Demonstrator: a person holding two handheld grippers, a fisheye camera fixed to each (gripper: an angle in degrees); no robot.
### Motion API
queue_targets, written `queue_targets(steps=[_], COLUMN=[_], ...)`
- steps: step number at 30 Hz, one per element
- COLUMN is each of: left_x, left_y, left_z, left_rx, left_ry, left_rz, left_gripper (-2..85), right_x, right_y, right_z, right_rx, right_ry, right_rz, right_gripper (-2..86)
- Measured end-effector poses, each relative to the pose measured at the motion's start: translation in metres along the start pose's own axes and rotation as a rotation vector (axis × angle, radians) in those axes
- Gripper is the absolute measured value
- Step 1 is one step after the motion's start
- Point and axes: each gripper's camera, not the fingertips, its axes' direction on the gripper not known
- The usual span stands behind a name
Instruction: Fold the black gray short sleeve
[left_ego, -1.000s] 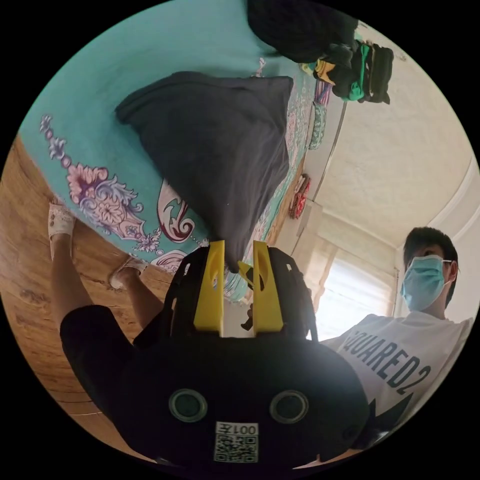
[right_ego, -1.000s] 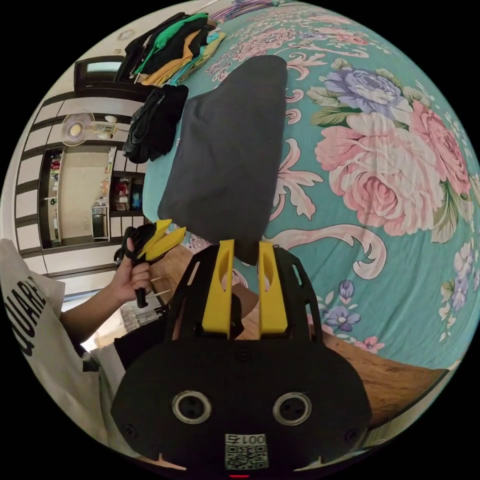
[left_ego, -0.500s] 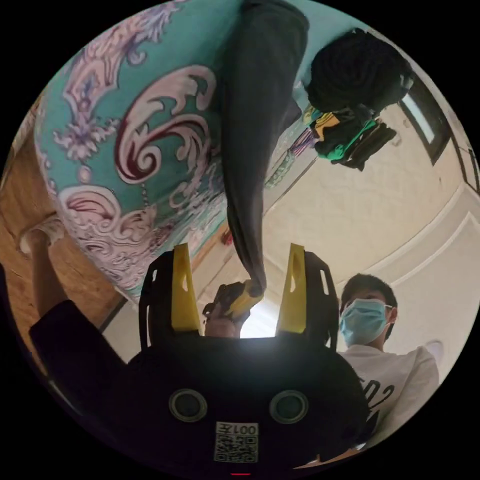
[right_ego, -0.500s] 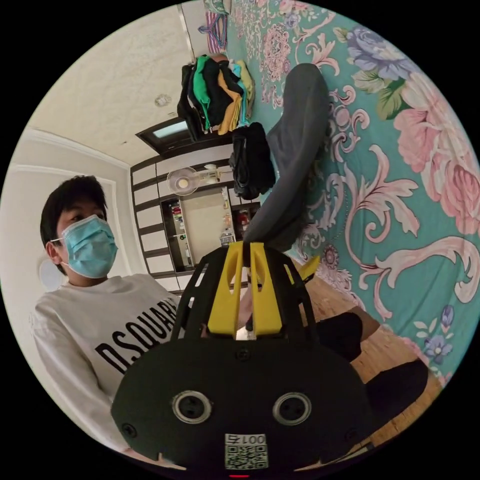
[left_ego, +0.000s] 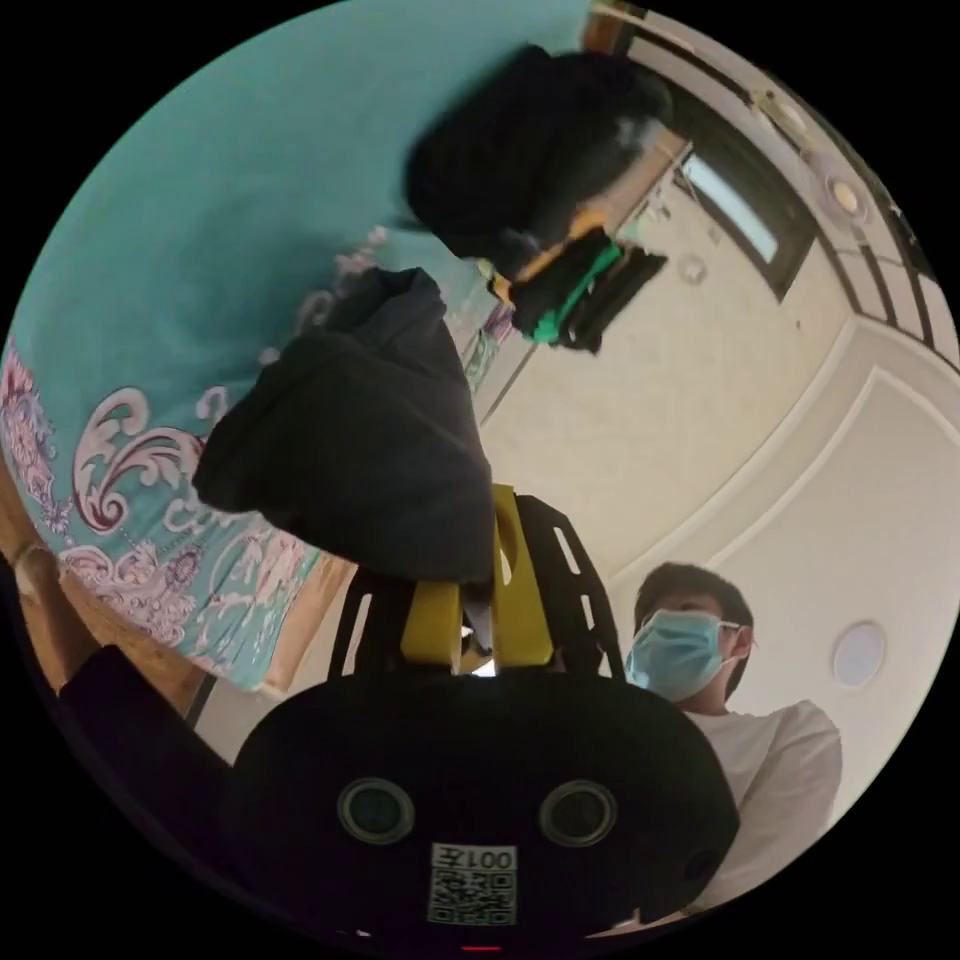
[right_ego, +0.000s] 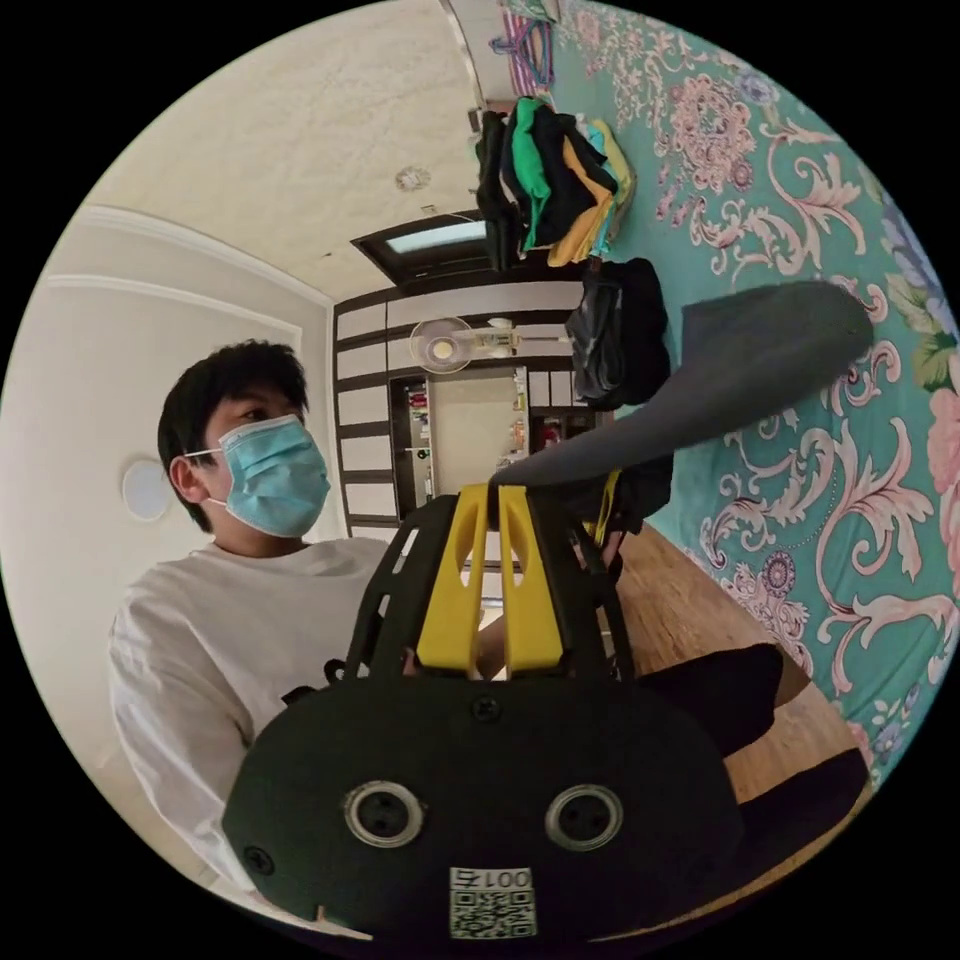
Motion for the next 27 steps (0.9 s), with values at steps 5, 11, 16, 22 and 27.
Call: queue_targets(steps=[5, 11, 16, 22, 27], left_x=[0.112, 0.206, 0.28, 0.326, 0.251], left_y=[0.078, 0.123, 0.12, 0.14, 0.144], left_z=[0.036, 0.078, 0.133, 0.158, 0.146], left_rx=[-0.288, -0.396, -0.425, -0.305, -0.264], left_ry=[-0.162, -0.157, -0.108, -0.341, -0.574], left_rz=[0.156, 0.322, 0.568, 0.813, 0.789], left_gripper=[-0.5, -0.5, -0.6, -0.7, -0.6], right_x=[-0.096, -0.181, -0.225, -0.238, -0.172], right_y=[0.006, -0.026, -0.101, -0.154, -0.152], right_z=[0.034, 0.123, 0.22, 0.362, 0.459], right_rx=[0.033, 0.041, -0.021, -0.151, -0.171], right_ry=[-0.065, -0.025, -0.091, 0.051, 0.228], right_rz=[-0.187, -0.34, -0.489, -0.496, -0.432], right_gripper=[1.1, 1.2, 0.9, 0.9, 0.9])
